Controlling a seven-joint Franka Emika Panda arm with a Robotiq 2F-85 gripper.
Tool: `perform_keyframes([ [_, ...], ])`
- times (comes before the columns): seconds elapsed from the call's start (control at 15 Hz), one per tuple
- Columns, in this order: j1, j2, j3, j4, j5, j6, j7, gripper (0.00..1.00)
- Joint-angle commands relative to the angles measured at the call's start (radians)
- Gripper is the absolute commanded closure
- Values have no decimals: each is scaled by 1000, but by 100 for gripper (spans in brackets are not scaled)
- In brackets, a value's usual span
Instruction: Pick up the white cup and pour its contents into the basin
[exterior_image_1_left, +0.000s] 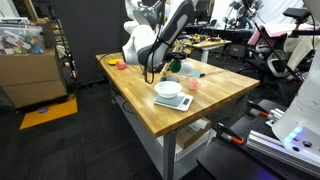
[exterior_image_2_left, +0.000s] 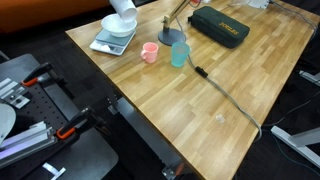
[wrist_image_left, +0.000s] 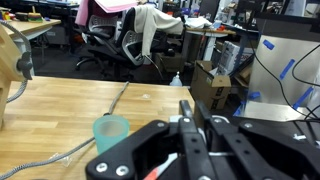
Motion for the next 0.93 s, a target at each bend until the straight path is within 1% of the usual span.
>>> perform_keyframes([
  [0.0, -16, 5, 21, 4, -8, -11, 4, 91],
  [0.27, -16, 5, 21, 4, -8, -12, 4, 91],
  [0.33, -11, 8, 18, 5, -16, -23, 0, 98],
  [0.6, 22, 36, 7, 19, -83, -92, -29, 98],
  [0.87, 68, 89, 11, 30, -201, -180, -92, 98],
])
